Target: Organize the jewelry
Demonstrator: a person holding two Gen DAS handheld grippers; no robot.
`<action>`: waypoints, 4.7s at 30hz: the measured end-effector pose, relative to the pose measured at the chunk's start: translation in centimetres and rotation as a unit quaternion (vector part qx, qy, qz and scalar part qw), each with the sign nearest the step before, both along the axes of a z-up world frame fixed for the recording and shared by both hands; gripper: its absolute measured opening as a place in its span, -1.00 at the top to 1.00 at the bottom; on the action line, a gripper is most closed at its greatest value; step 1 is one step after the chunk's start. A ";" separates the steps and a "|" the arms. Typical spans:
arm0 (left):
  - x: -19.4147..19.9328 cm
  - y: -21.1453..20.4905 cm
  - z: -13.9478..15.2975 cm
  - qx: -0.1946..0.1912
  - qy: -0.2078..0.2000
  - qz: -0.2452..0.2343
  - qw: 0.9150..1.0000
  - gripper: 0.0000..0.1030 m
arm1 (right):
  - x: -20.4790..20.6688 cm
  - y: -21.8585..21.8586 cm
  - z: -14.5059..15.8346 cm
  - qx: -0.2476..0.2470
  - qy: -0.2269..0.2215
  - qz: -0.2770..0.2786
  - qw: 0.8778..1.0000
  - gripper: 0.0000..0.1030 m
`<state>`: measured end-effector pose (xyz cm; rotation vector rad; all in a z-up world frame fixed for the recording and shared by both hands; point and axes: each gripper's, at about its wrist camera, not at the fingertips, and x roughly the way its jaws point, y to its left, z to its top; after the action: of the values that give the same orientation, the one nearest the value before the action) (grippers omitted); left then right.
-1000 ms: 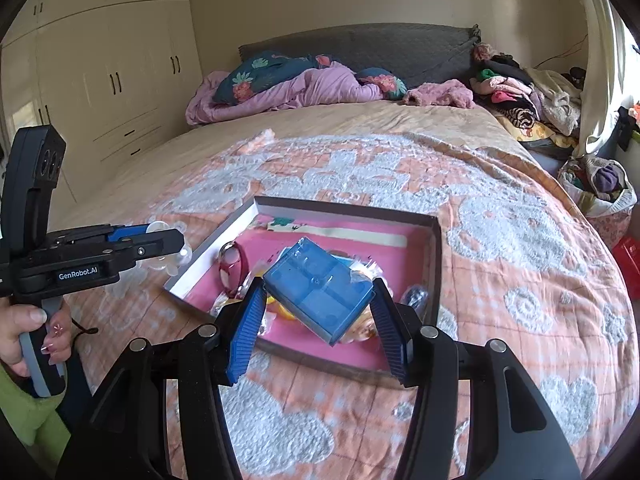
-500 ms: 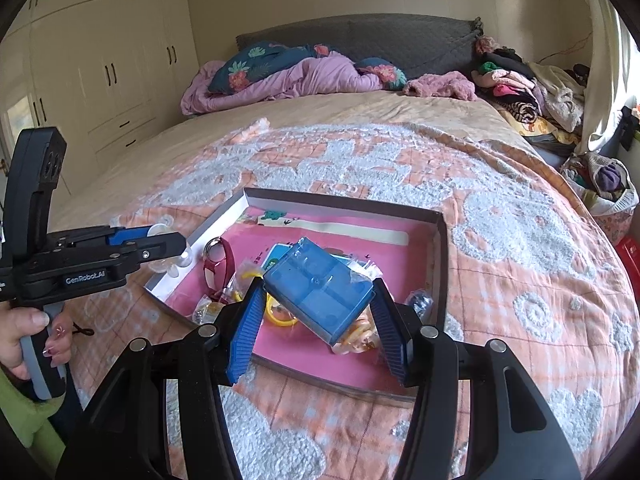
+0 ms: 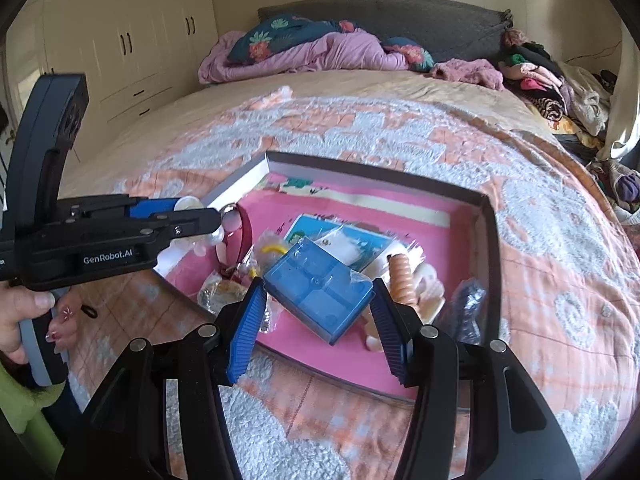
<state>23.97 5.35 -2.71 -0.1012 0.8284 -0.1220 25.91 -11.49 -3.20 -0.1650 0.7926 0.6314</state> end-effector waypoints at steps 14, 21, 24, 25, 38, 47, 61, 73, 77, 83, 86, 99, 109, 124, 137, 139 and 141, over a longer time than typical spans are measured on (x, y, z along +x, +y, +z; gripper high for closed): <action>1.0 0.0 -1.4 -0.004 0.016 -0.003 1.000 0.42 | 0.5 0.7 -2.0 -0.012 0.023 0.002 1.000 -0.02; 1.0 0.0 -1.5 -0.005 0.018 -0.002 1.000 0.42 | 0.2 0.3 -1.8 -0.012 0.020 -0.003 1.000 -0.21; 0.8 -0.2 -1.3 -0.004 0.017 0.001 1.000 0.37 | -0.1 -0.2 -1.3 -0.009 0.017 -0.008 1.000 -0.25; 0.8 -0.1 -1.3 -0.003 0.016 0.003 1.000 0.18 | -0.3 -0.3 -1.1 -0.007 0.015 -0.011 1.000 -0.31; -3.0 -0.6 3.8 -0.002 -0.033 0.022 0.999 -0.59 | -4.3 -4.3 5.0 0.040 -0.039 -0.049 0.997 -0.71; -7.0 -1.8 7.3 0.005 -0.066 0.027 0.997 -0.81 | -7.9 -7.1 8.4 0.070 -0.074 -0.074 0.992 -0.91; -12.5 -3.8 7.3 0.005 -0.073 0.022 0.997 -0.81 | -12.9 -9.5 8.5 0.070 -0.085 -0.090 0.990 -0.91; -16.2 -4.8 5.6 -0.002 -0.082 0.038 0.996 -0.81 | -15.6 -10.1 7.1 0.065 -0.082 -0.088 0.991 -0.91; -16.8 -5.2 4.2 0.001 -0.071 0.041 0.997 -0.81 | -16.0 -10.2 5.9 0.060 -0.067 -0.092 0.992 -0.91; -17.2 -5.1 2.9 -0.002 -0.057 0.050 0.997 -0.81 | -16.4 -10.2 4.4 0.054 -0.048 -0.094 0.993 -0.91; -17.3 -5.1 2.9 0.001 -0.056 0.052 0.997 -0.81 | -16.4 -10.0 4.2 0.052 -0.045 -0.093 0.993 -0.91; -17.7 -5.0 3.3 0.005 -0.062 0.054 0.997 -0.82 | -16.6 -9.7 4.3 0.049 -0.050 -0.090 0.993 -0.91; -17.8 -5.1 3.6 0.006 -0.062 0.054 0.997 -0.81 | -16.5 -9.9 4.6 0.044 -0.053 -0.094 0.993 -0.91; -17.8 -5.1 3.7 0.006 -0.061 0.053 0.997 -0.82 | -16.6 -9.9 4.6 0.041 -0.056 -0.094 0.993 -0.91; -17.9 -4.7 3.8 0.008 -0.060 0.056 0.997 -0.82 | -16.6 -9.9 4.7 0.041 -0.057 -0.095 0.993 -0.91; -17.9 -4.8 3.7 0.008 -0.059 0.056 0.997 -0.82 | -16.6 -9.8 4.7 0.041 -0.056 -0.095 0.993 -0.91; -17.9 -4.8 3.7 0.008 -0.058 0.056 0.997 -0.82 | -16.6 -9.8 4.7 0.041 -0.057 -0.094 0.993 -0.91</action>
<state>6.07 0.57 1.04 -0.1232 0.7054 -0.0150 9.27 -21.34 1.47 -0.0499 0.6627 0.4702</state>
